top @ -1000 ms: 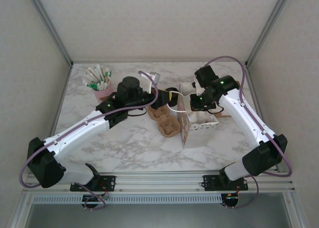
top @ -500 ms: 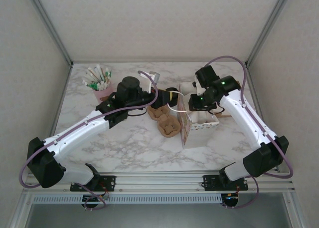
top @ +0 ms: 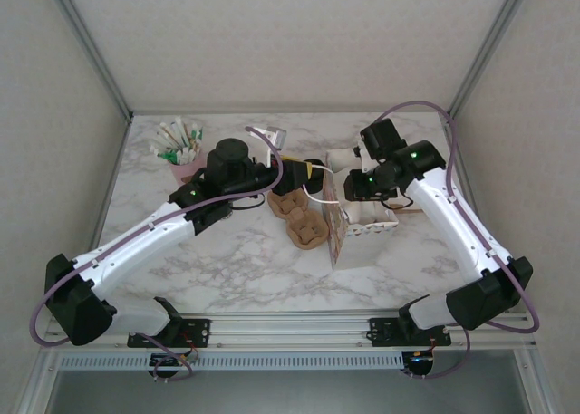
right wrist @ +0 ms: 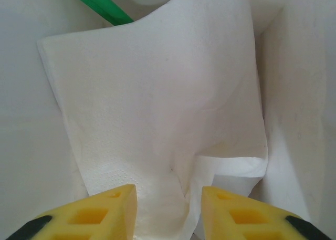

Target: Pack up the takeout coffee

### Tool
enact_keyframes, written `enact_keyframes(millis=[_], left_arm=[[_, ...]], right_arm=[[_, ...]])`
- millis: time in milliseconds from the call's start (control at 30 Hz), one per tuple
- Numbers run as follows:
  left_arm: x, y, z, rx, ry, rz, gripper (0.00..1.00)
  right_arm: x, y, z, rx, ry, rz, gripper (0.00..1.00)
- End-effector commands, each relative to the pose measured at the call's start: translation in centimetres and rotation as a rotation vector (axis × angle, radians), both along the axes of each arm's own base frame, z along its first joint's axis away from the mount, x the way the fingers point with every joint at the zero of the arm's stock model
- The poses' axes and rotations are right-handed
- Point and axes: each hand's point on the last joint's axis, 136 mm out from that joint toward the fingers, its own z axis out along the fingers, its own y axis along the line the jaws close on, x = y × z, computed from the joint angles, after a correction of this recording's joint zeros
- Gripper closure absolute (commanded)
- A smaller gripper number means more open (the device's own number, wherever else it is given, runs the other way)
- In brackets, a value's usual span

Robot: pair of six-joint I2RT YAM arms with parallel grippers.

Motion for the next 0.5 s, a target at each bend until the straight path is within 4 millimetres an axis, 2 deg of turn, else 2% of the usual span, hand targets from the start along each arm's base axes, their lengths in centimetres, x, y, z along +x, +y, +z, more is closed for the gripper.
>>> enact_keyframes(millis=[0,100,367,467], left_arm=[[-0.4,0.2,1.6,-0.038,-0.035,0.007,0.49],[-0.5,0.3,1.7,-0.040,-0.036,0.008,0.49],[-0.7,0.5,2.1,-0.051,-0.045,0.010,0.46],[-0.6,0.5,1.9,-0.050,-0.045,0.016,0.45]], right_arm=[[0.0,0.1,-0.9,-0.010,0.009,-0.006,0.63],[0.0,0.2,-0.9,-0.006,0.010,-0.006,0.63],[-0.1,0.1,0.9,0.019,-0.035,-0.013,0.60],[0.0,0.1,0.3,0.012,-0.029,-0.015,0.57]])
